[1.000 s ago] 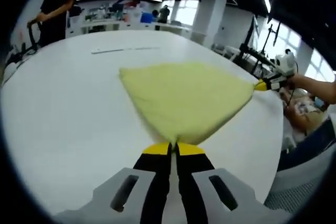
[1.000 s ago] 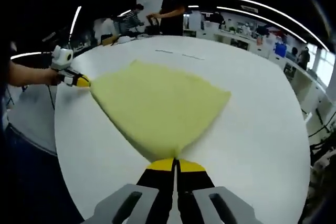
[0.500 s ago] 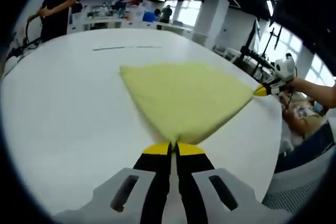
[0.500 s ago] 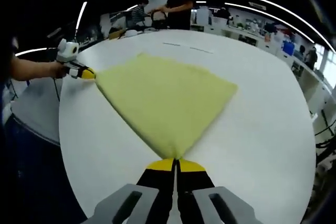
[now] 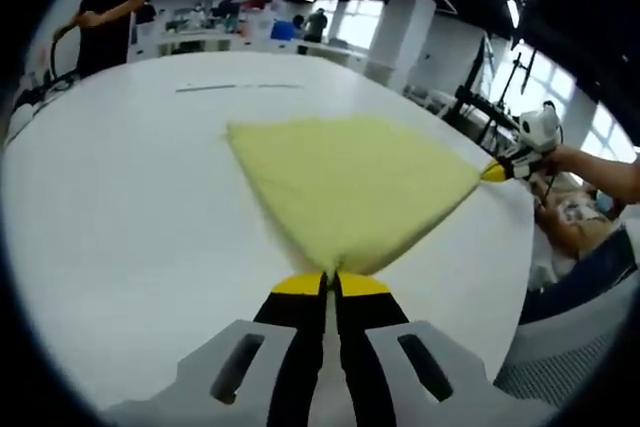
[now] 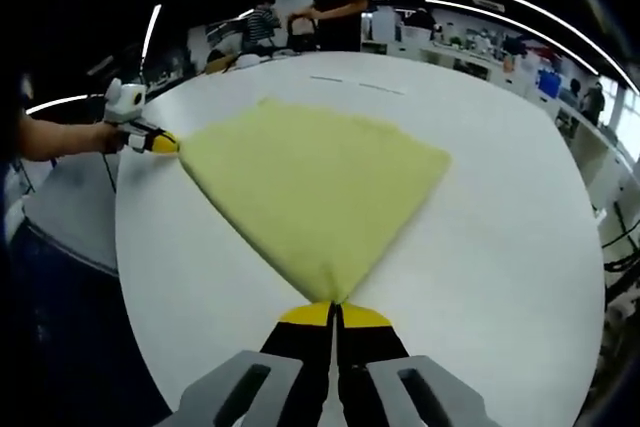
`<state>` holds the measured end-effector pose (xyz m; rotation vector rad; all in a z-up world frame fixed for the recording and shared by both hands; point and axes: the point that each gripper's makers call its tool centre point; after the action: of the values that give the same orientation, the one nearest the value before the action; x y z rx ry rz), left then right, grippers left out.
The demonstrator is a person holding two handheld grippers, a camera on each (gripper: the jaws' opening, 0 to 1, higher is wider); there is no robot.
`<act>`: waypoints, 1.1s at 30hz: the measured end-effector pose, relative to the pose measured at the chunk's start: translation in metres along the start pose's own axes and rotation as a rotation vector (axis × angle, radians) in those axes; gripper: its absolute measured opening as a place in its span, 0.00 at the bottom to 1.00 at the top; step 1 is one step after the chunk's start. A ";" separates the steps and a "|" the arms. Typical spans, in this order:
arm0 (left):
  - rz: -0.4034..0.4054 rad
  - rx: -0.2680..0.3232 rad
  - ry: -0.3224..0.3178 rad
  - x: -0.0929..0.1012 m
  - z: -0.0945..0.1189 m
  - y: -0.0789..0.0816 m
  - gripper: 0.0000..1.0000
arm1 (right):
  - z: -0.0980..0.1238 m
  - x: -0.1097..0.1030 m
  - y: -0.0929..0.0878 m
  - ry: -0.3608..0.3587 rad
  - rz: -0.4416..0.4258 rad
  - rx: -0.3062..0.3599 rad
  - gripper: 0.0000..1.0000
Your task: Fold the garment on the visible template until the final outline fits inside the template.
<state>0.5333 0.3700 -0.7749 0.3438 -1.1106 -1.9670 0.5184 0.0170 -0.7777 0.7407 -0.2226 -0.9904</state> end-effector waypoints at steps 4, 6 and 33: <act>0.000 -0.001 -0.003 0.002 0.002 -0.002 0.01 | 0.002 -0.002 -0.001 0.002 -0.003 0.002 0.00; -0.001 -0.001 -0.003 0.004 0.003 -0.003 0.01 | 0.003 -0.002 -0.002 0.004 -0.004 0.001 0.00; 0.010 0.016 0.024 0.007 0.015 -0.010 0.05 | 0.011 -0.010 -0.004 0.010 -0.164 0.045 0.00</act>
<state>0.5151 0.3762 -0.7731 0.3682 -1.1111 -1.9414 0.5048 0.0184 -0.7712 0.8141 -0.1783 -1.1399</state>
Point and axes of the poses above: the point that each gripper's makers call its tool centre point, and the gripper's own axes: z roughly backward along the fingers, x roughly to its right, y roughly out of its top, and after that the axes turned 7 degrees about -z, right-handed
